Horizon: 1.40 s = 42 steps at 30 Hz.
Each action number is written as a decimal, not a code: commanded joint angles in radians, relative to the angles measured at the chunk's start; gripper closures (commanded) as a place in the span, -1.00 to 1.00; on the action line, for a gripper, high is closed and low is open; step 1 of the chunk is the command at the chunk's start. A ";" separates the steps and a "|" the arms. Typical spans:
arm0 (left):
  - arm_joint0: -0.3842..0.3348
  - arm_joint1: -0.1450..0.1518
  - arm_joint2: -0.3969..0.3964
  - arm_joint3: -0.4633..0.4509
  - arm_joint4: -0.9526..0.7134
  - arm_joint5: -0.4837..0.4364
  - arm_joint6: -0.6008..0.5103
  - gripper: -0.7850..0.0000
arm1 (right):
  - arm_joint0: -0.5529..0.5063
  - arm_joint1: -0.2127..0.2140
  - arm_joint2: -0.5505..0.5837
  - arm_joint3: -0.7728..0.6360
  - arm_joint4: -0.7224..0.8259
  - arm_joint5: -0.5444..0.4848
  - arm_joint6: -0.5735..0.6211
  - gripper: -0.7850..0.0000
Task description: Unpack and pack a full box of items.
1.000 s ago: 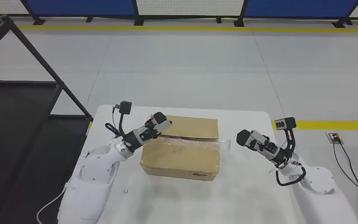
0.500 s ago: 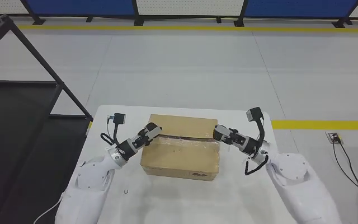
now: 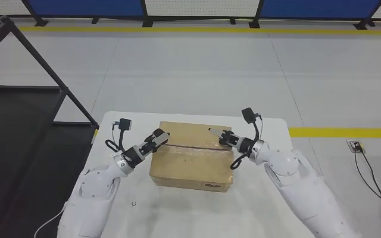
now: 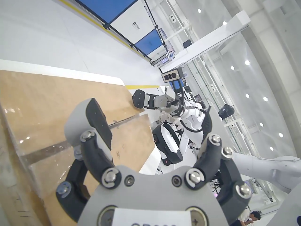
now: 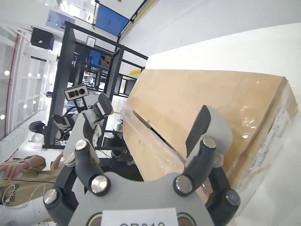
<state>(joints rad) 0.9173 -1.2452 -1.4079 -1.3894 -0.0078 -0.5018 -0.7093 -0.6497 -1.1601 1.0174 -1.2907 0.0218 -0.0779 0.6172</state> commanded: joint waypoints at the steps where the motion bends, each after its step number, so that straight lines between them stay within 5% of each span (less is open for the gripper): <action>1: 0.001 0.002 -0.004 -0.002 -0.003 0.003 0.004 -1.00 | 0.018 -0.004 -0.008 0.016 0.000 0.026 0.026 -1.00; 20: -0.083 0.002 0.074 0.147 -0.022 0.039 -0.014 -1.00 | 0.037 -0.015 -0.001 0.043 -0.023 0.050 0.066 -1.00; 28: -0.101 0.002 0.093 0.188 -0.031 0.036 -0.011 -1.00 | -0.004 -0.014 0.038 0.002 0.033 -0.044 0.041 -1.00; 34: -0.102 0.005 0.097 0.187 -0.038 0.033 -0.013 -1.00 | -0.049 -0.005 0.084 -0.047 0.124 -0.098 0.127 -1.00; 42: -0.104 0.008 0.107 0.186 -0.038 0.037 -0.013 -1.00 | -0.021 0.003 0.096 0.015 0.180 -0.009 0.313 -1.00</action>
<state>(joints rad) 0.8137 -1.2378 -1.3013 -1.2032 -0.0452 -0.4644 -0.7230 -0.6741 -1.1570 1.1159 -1.2865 0.2031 -0.0890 0.9247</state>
